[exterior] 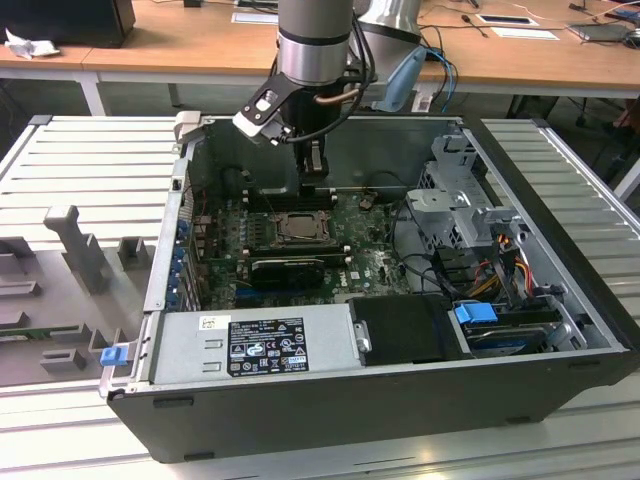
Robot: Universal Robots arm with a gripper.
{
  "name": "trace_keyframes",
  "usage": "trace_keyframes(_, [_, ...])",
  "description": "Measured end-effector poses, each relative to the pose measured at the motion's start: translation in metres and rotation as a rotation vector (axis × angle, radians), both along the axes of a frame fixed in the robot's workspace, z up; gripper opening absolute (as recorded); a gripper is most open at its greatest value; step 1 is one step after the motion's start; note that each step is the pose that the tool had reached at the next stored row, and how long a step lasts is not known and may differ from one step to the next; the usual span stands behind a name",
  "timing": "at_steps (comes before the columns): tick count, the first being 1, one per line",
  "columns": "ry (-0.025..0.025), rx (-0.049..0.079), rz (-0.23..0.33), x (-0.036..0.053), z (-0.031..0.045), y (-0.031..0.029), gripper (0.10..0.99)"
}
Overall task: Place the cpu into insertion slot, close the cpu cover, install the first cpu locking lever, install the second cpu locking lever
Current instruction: 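Install the first cpu locking lever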
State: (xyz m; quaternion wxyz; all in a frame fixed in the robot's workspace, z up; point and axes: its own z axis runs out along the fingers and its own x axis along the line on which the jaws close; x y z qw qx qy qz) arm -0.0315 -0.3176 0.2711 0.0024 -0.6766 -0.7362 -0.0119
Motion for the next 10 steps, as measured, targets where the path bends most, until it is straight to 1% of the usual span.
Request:
trace_keyframes(3, [0.0002,0.0,0.018,-0.0001,0.0002,0.0,0.106])
trace_keyframes(5, [0.0002,0.0,0.041,0.0,0.0002,0.0,0.106])
trace_keyframes(7, [0.0002,0.0,0.081,-0.0001,0.0002,0.0,0.106])
trace_keyframes(10, [0.0002,0.0,0.125,-0.0001,0.0002,0.0,0.106])
